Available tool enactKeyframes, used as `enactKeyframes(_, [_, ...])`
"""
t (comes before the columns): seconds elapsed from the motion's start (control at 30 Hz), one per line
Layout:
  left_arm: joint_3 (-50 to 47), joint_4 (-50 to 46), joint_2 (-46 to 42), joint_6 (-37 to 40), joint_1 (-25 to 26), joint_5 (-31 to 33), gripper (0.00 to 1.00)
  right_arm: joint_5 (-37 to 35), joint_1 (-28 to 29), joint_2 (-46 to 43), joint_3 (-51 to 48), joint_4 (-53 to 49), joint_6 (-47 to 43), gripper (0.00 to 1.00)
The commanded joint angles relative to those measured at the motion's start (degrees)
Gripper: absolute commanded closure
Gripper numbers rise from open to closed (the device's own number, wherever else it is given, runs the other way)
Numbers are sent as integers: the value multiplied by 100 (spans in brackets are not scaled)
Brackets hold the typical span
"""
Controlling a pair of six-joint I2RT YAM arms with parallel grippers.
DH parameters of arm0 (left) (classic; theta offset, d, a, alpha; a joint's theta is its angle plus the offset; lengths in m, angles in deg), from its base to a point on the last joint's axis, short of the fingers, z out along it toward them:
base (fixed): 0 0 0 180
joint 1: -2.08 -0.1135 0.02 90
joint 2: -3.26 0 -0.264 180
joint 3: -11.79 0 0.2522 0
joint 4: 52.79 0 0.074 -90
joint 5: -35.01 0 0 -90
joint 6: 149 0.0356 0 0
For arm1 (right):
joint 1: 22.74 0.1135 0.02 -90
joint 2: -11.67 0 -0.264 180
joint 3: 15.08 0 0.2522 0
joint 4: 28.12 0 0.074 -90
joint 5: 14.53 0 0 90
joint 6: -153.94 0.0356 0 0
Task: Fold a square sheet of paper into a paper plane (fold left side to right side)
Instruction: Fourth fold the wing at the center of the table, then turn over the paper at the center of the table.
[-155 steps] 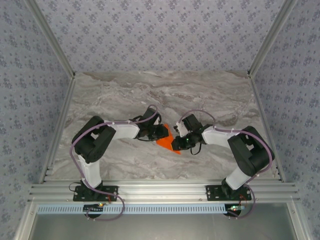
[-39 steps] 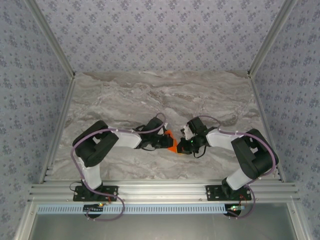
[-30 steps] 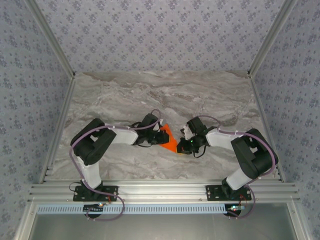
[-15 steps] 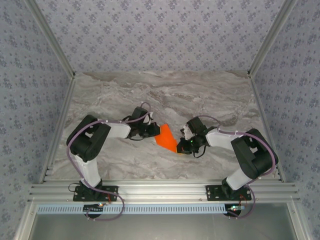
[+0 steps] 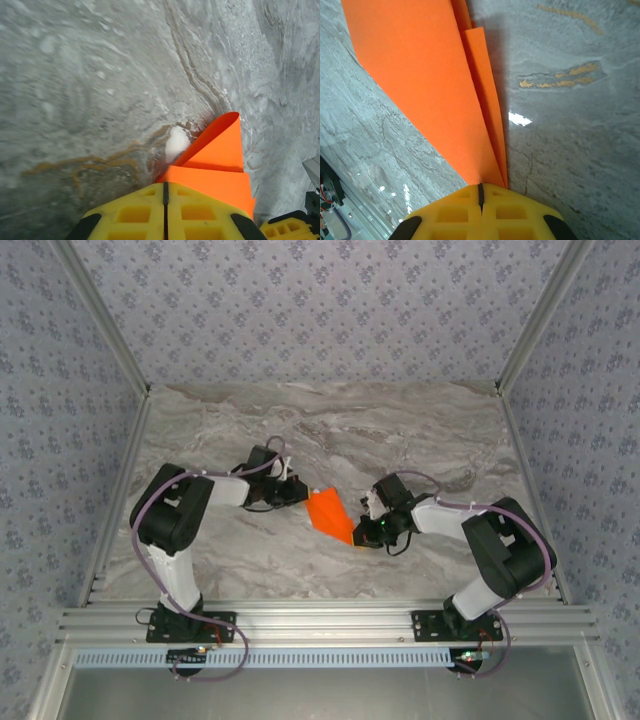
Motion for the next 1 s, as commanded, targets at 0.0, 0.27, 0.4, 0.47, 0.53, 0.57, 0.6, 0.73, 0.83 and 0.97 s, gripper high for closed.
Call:
enactKeyframes(0.0, [182, -526, 233, 447, -470, 997, 93, -935, 56, 326, -415, -782, -60, 100])
enactKeyframes(0.27, [-315, -462, -1007, 241, -489, 1057, 86, -672, 162, -376, -252, -202, -23, 90])
enactKeyframes(0.4, [-1098, 17, -1976, -298, -437, 919, 72, -880, 180, -1282, -330, 148, 8, 69])
enactKeyframes(0.47, [-1387, 144, -2381, -491, -276, 924, 64, -1075, 174, -1854, -409, 186, -27, 55])
enactKeyframes(0.53, [-1544, 213, -2676, -684, 12, 965, 60, -1406, 161, -2484, -529, 113, -56, 47])
enactKeyframes(0.57, [-1632, 325, -2747, -809, 148, 983, 58, -1566, 141, -2775, -584, 49, -67, 42])
enactKeyframes(0.6, [-1686, 452, -2792, -925, 302, 1003, 57, -1789, 137, -3101, -640, -48, -68, 37])
enactKeyframes(0.73, [-1643, 690, -2666, -1136, 813, 1224, 53, -2332, 128, -4219, -812, -401, 20, 21])
enactKeyframes(0.83, [-1432, 773, -2313, -1134, 1079, 1296, 52, -2350, 128, -4701, -885, -596, 121, 19])
enactKeyframes(0.97, [-1046, 867, -1732, -1161, 1233, 1168, 52, -2267, 132, -5018, -988, -749, 275, 19])
